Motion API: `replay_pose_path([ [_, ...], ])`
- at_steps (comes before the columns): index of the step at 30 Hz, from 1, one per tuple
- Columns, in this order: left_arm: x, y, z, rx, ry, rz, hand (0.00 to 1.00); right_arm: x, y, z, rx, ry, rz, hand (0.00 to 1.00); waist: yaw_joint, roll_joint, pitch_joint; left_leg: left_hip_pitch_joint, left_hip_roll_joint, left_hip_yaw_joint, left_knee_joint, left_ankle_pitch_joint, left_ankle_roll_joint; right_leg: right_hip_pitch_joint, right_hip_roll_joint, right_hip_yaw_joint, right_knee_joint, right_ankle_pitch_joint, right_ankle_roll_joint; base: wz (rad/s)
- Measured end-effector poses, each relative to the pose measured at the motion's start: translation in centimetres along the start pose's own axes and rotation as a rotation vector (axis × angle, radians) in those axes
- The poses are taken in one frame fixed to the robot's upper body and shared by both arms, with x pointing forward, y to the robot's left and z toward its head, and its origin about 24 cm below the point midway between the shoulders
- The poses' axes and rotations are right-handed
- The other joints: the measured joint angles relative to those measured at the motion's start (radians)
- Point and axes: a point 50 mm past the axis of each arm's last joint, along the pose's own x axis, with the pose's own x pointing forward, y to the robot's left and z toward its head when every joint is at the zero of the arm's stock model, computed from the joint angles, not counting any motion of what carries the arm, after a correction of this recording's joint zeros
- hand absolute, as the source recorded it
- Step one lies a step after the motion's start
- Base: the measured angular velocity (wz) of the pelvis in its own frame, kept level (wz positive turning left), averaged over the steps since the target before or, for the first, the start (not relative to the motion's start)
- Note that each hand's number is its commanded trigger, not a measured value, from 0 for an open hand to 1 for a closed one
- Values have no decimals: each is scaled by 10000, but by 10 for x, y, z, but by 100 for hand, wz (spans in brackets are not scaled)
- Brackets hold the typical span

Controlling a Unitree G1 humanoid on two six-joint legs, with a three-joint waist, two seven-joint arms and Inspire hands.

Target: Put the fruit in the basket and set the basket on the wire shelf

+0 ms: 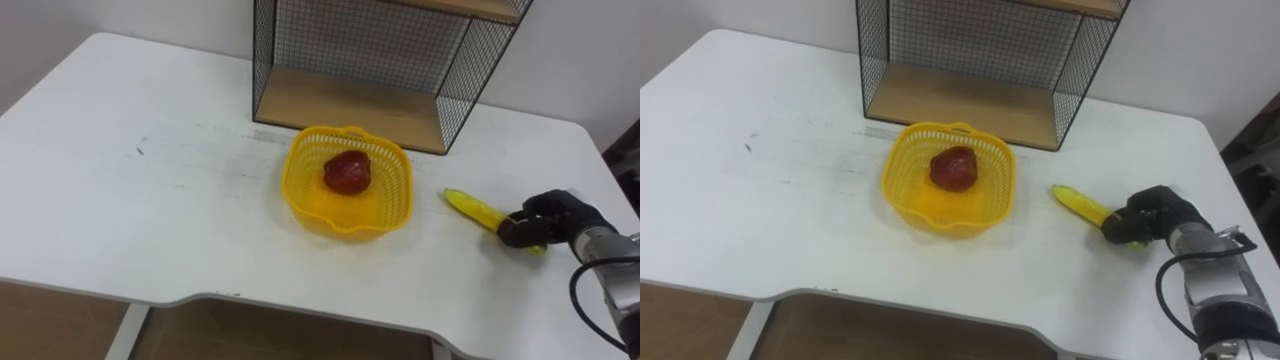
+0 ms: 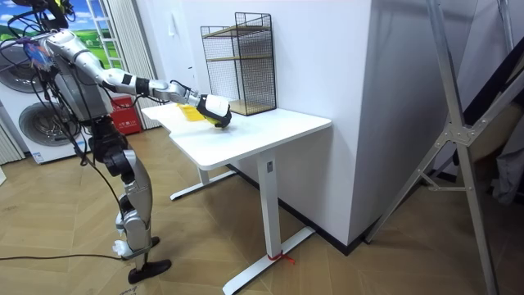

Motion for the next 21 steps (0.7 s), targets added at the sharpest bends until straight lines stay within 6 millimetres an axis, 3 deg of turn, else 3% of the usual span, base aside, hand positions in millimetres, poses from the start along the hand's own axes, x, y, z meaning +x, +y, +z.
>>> replay_pose_path([
  [5,0,0,0,10,2,0,0,0,0,1,-174,-21,-16,100,-6,28,-28,1,-4,28,-5,0,1,-11,-4,18,2,0,0,0],
  [9,0,-1,-1,58,21,-25,0,0,-1,1,-245,-15,-37,100,-3,62,-94,12,11,150,-22,0,1,6,-3,59,29,0,0,-3],
  [14,0,-2,0,209,-2,-67,0,0,-1,1,-168,-45,-98,100,-3,101,-73,22,34,249,-13,0,1,-20,-15,75,110,0,0,-4],
  [21,0,-5,1,516,-41,-175,0,-5,-8,34,1350,-1668,-524,100,-76,207,-72,-52,36,433,-29,26,12,-210,-1,323,140,0,0,-9],
])
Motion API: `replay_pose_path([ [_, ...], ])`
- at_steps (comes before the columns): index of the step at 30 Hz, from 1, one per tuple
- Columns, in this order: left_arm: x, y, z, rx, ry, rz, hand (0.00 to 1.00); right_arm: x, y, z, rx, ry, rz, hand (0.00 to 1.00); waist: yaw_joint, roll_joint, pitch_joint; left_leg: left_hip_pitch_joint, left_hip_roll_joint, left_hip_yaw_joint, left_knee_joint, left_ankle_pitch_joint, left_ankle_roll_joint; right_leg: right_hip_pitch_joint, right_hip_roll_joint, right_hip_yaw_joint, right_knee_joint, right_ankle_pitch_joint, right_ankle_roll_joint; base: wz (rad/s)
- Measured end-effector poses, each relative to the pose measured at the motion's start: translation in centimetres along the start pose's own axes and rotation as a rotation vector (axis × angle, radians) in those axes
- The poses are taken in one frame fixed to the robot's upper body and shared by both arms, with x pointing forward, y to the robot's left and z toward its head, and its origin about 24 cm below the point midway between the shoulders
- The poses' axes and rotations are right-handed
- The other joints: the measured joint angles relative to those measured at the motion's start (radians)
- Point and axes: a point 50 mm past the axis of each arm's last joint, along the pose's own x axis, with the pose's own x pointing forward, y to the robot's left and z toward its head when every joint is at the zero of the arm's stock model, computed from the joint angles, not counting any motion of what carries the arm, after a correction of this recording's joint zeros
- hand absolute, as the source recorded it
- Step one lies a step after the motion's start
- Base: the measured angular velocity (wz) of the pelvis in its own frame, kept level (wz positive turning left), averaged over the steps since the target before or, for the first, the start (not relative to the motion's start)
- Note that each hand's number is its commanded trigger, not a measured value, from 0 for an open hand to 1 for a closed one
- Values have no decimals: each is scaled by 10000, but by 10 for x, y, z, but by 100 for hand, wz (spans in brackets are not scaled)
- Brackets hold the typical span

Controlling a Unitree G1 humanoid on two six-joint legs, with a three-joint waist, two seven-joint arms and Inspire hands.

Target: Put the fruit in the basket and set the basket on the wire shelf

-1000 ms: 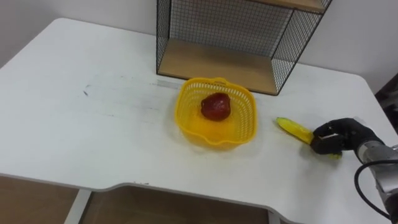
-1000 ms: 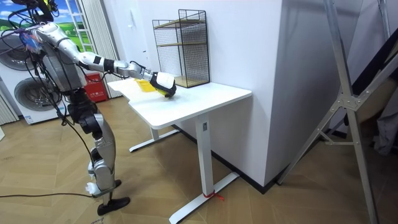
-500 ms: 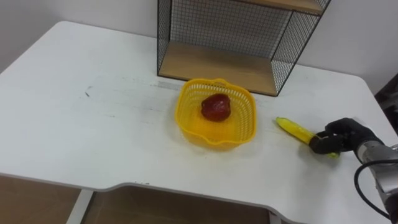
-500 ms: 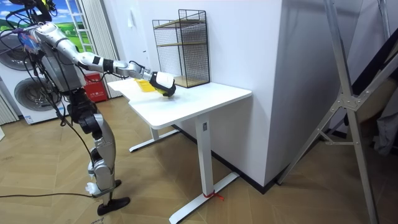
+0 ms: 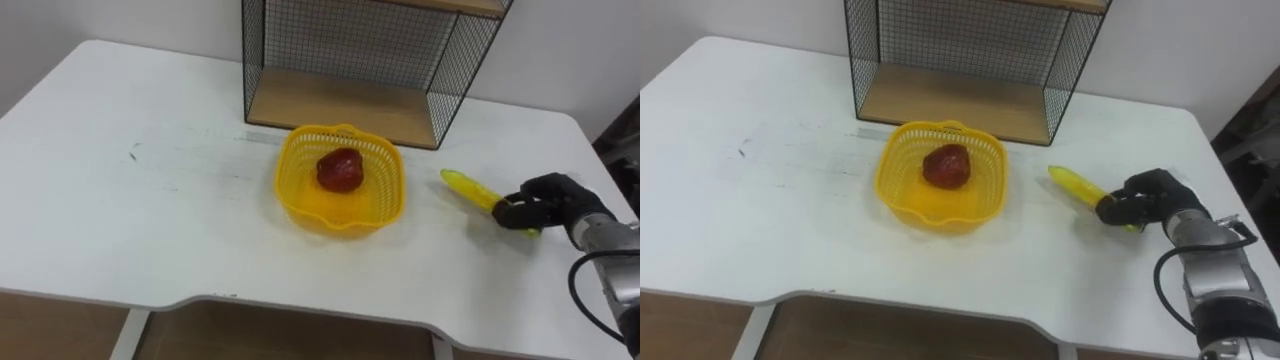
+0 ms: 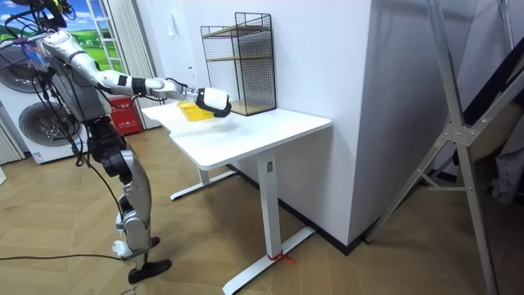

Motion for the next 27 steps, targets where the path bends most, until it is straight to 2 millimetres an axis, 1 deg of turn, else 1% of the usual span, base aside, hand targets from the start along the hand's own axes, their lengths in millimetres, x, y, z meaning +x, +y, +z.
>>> replay_pose_path([
  [4,0,0,0,13,38,22,0,-1,-2,17,406,-795,-183,100,-52,5,-6,25,3,-16,-10,0,0,-17,14,3,-5,0,0,0],
  [6,0,0,-2,8,109,47,0,-4,-2,28,779,-1339,-318,100,-92,38,-8,14,8,-101,-24,0,-1,-6,14,-24,-3,1,0,4],
  [9,0,-1,-3,11,180,32,0,-6,-2,37,1403,-1841,-438,100,-197,89,-15,32,15,-122,-44,0,-1,14,17,-52,-9,0,0,3],
  [13,0,-2,-4,2,191,24,0,-13,1,41,2217,-2332,-432,100,-176,125,-28,42,23,-100,-55,0,-1,30,23,-51,-6,0,0,0],
  [16,0,-3,-3,-14,171,94,0,-17,9,40,3018,-2520,-295,100,-177,165,-23,42,23,-43,-45,0,-1,51,17,-50,1,1,0,0],
  [18,0,-6,-3,-39,189,50,0,-21,15,41,3306,-2718,-111,100,-185,235,-45,40,23,-16,-21,0,-1,55,9,-30,19,1,0,0],
  [20,-1,-9,-4,-69,210,-13,0,-22,15,42,3366,-2791,-68,100,-167,286,-59,48,18,-5,-4,0,0,63,1,-19,44,1,0,0],
  [22,-1,-11,-4,-93,212,-55,0,-24,16,47,3329,-3039,-49,100,-168,313,-61,48,23,22,3,0,-1,56,15,18,45,1,-1,-2],
  [27,-1,-13,-2,-111,215,-81,0,-33,17,69,2915,-4028,24,100,-115,269,-50,10,22,27,-6,3,-5,10,30,26,-31,2,-5,0],
])
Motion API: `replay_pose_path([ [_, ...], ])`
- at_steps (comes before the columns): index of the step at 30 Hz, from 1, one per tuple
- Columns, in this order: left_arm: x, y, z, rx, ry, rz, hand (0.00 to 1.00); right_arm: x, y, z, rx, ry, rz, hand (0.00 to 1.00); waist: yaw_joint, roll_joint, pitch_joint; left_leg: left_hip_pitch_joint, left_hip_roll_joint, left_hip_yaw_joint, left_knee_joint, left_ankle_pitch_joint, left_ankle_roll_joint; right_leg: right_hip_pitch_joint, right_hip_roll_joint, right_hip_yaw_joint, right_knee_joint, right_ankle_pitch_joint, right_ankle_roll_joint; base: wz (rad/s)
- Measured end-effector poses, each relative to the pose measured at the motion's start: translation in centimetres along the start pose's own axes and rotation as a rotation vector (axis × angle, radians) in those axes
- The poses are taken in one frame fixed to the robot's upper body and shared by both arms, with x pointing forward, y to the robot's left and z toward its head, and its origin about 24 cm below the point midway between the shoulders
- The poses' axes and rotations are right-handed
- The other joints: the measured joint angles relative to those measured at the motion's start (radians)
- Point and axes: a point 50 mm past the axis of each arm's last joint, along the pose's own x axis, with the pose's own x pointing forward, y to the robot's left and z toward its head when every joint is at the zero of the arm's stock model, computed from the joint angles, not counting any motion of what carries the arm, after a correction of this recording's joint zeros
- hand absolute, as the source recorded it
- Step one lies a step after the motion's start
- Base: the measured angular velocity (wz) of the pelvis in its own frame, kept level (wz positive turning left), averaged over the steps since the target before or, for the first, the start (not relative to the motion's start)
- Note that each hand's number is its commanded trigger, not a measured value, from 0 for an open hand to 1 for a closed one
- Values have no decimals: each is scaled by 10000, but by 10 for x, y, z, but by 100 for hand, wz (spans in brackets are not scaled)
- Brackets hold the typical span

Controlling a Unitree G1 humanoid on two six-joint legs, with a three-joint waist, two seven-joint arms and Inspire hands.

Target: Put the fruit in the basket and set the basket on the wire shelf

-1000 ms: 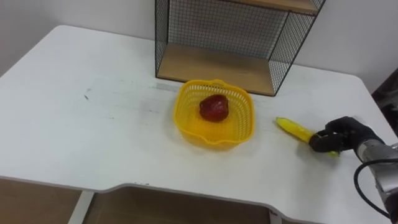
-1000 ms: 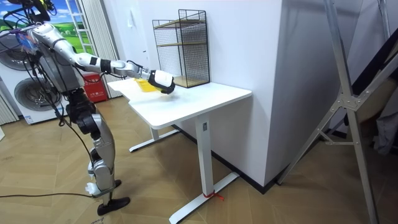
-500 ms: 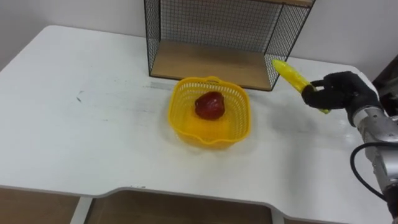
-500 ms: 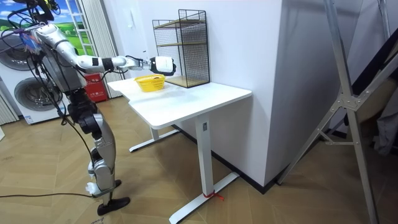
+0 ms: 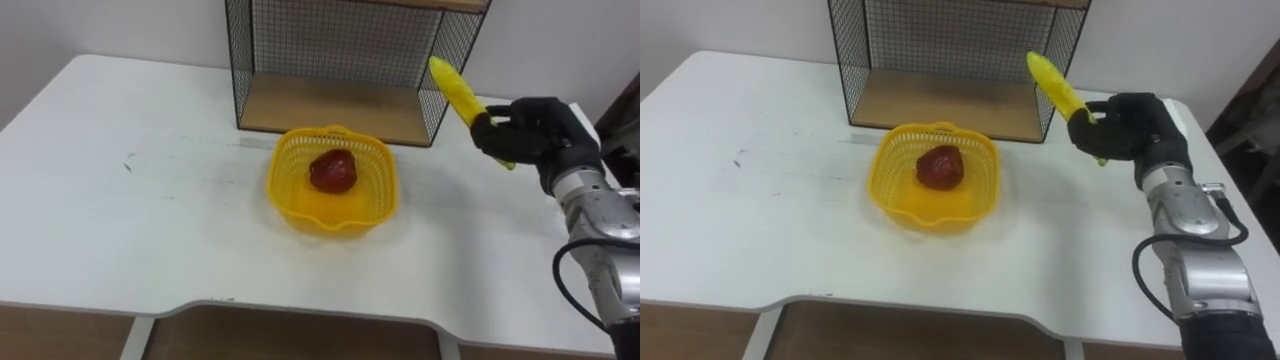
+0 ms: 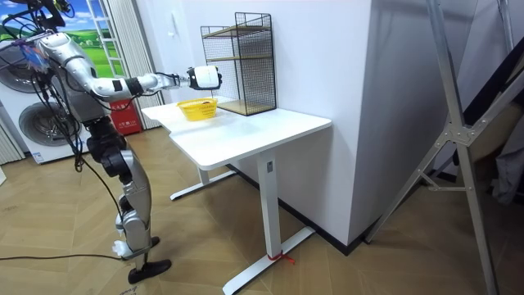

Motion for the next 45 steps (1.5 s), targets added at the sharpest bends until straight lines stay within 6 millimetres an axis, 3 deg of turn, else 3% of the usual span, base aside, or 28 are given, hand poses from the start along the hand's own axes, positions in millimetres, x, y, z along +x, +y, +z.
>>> replay_pose_path([
  [8,1,2,8,4,-278,48,0,-1,19,17,-1599,-768,878,100,168,-44,7,50,5,-5,-75,0,0,-9,5,-19,13,1,1,0],
  [13,0,2,9,25,-353,55,0,-3,27,22,-2686,-1006,1445,100,185,-137,102,-19,12,13,-86,0,0,-95,6,-14,22,1,1,-1],
  [32,1,1,17,388,-637,2,0,-7,60,19,-3431,-1004,3450,100,460,-179,86,-199,2,-140,-34,0,1,-215,-36,-185,33,4,2,1],
  [33,1,1,16,388,-627,-3,0,-7,61,19,-3462,-995,3508,93,463,-166,95,-164,0,-166,-47,0,0,-179,-38,-203,30,4,2,5],
  [36,1,1,18,388,-669,-3,0,-8,64,18,-3488,-986,3612,45,456,-149,107,-170,1,-186,-42,0,0,-153,-40,-272,27,4,2,4],
  [37,1,1,18,392,-683,-2,0,-8,64,18,-3493,-984,3634,0,456,-148,107,-171,1,-186,-39,0,0,-154,-40,-275,26,4,2,0],
  [45,1,-1,22,586,-848,-52,0,-9,73,16,-3406,-962,3932,0,457,-143,112,-197,-4,-207,-11,1,-2,-136,-47,-285,28,4,2,0],
])
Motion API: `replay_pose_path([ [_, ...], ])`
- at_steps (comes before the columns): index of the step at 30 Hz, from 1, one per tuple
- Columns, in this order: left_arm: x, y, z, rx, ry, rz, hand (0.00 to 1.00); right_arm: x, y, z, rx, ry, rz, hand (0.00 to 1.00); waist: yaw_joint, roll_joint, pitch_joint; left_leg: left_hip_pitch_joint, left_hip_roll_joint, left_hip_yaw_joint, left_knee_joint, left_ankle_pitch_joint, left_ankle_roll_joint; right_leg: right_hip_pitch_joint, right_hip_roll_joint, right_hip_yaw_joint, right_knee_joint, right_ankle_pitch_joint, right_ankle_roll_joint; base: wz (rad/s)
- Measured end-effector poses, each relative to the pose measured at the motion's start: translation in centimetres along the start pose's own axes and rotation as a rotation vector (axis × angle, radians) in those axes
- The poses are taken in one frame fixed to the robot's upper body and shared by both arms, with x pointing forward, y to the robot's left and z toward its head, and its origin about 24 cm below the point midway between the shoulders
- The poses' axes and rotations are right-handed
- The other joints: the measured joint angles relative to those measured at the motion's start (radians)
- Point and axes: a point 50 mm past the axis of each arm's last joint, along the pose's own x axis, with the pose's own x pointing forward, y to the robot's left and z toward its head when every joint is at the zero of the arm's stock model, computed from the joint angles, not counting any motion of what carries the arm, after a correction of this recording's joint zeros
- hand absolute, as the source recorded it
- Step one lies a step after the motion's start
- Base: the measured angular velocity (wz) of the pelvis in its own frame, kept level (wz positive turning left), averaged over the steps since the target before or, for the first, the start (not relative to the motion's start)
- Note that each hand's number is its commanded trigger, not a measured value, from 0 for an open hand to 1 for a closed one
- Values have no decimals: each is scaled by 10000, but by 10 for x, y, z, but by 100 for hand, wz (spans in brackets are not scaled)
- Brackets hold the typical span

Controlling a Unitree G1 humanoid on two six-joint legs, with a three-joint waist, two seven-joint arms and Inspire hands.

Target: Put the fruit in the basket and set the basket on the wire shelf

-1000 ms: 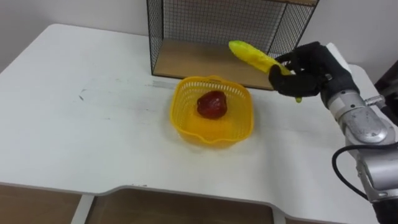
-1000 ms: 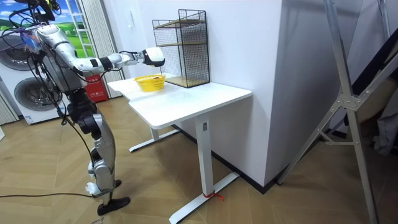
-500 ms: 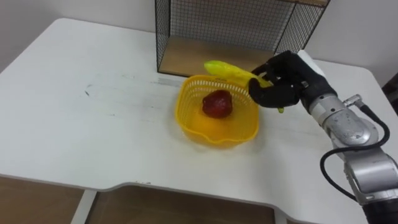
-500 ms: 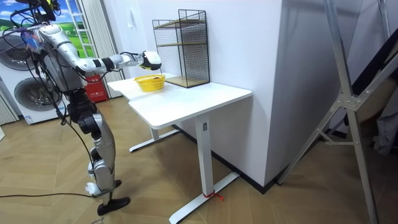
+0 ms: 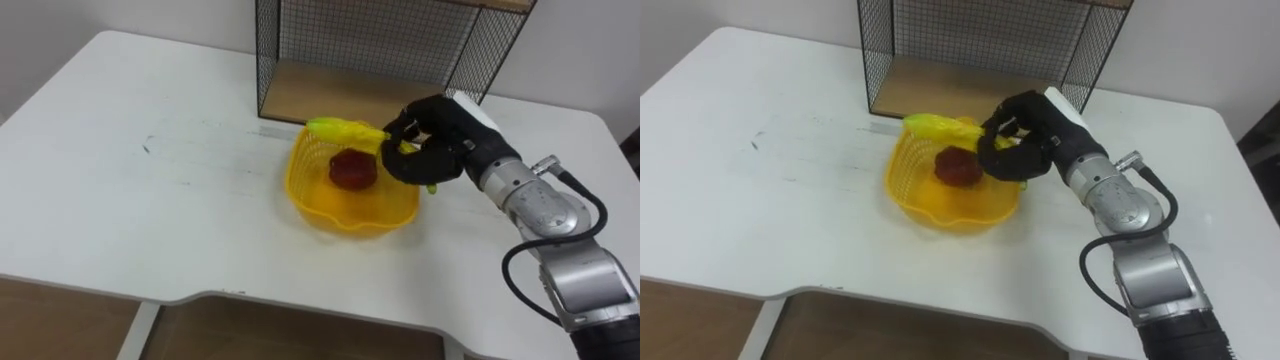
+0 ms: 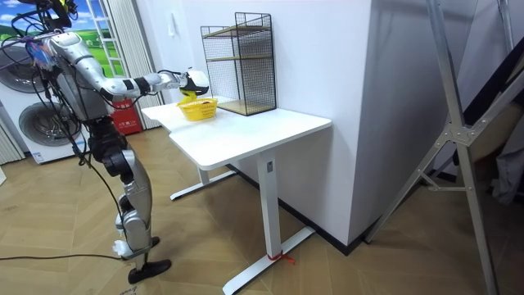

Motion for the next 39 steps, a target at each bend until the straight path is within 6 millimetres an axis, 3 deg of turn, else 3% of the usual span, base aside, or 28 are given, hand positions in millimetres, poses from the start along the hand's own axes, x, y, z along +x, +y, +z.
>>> replay_pose_path([
  [10,0,0,2,6,-52,6,0,0,1,0,51,-22,13,0,-25,74,14,-20,-6,-52,18,0,0,24,-5,-24,-2,1,1,1],
  [18,-1,-4,-5,-39,107,-94,0,0,1,0,157,-7,18,0,-40,186,-52,40,-12,-29,17,0,0,91,-12,-59,-2,1,1,0],
  [22,-2,-6,-11,-466,250,-189,0,-1,2,-10,805,287,48,0,-74,130,-83,75,-6,-2,27,0,0,143,-11,-33,-3,0,1,0],
  [28,-3,-8,-18,-1591,456,-170,0,-19,-4,-26,1614,598,-919,0,-286,56,-130,22,10,-7,59,5,9,126,-44,-31,-6,-2,3,0],
  [29,-3,-8,-20,-2114,546,-51,0,-21,-10,-26,1958,509,-1263,0,-363,142,-72,24,10,-8,103,5,12,152,-53,-35,-12,-2,4,0],
  [32,-3,-3,-30,-4129,841,658,0,-33,-26,-34,2769,385,-2576,0,-480,184,-60,47,-32,-10,118,5,12,200,-58,-48,-50,-2,8,0],
  [35,-5,3,-43,-6629,1210,1496,0,-48,-36,-49,3208,810,-3853,0,-549,218,-69,51,-56,-5,97,5,13,205,-43,-29,-113,3,16,0],
  [39,-10,13,-60,-10261,2079,3241,0,-77,-41,-75,3914,1761,-5239,0,-565,413,-100,63,-60,5,22,6,15,164,-48,-6,-113,8,25,-1],
])
